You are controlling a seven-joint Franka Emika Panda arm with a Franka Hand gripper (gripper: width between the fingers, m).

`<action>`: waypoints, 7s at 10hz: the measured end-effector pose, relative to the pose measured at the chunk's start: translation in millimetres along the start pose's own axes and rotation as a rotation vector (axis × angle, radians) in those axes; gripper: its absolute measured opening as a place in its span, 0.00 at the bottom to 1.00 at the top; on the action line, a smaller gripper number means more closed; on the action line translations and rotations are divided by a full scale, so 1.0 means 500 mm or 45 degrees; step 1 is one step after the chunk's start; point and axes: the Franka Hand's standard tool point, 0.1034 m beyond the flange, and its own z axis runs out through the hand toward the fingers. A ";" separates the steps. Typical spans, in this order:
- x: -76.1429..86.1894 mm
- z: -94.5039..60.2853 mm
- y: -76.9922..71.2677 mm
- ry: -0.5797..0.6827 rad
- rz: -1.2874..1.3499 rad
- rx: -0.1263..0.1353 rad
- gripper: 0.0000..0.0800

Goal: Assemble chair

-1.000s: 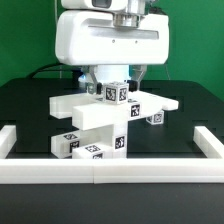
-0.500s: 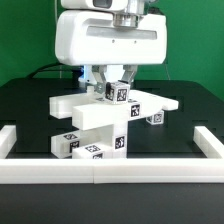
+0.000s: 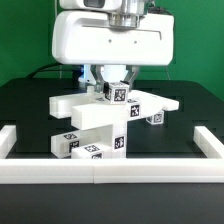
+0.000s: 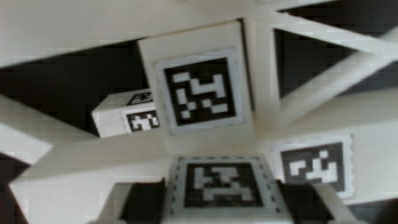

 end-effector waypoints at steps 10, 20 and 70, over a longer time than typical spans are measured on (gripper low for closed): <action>0.003 0.000 -0.004 0.011 0.770 0.012 0.36; 0.009 0.001 -0.010 0.023 1.259 0.059 0.63; 0.015 0.001 -0.018 0.021 1.377 0.074 0.73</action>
Offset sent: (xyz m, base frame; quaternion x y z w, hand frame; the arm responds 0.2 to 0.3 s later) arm 0.0000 0.0000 0.0000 0.0000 0.0000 0.1296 0.9916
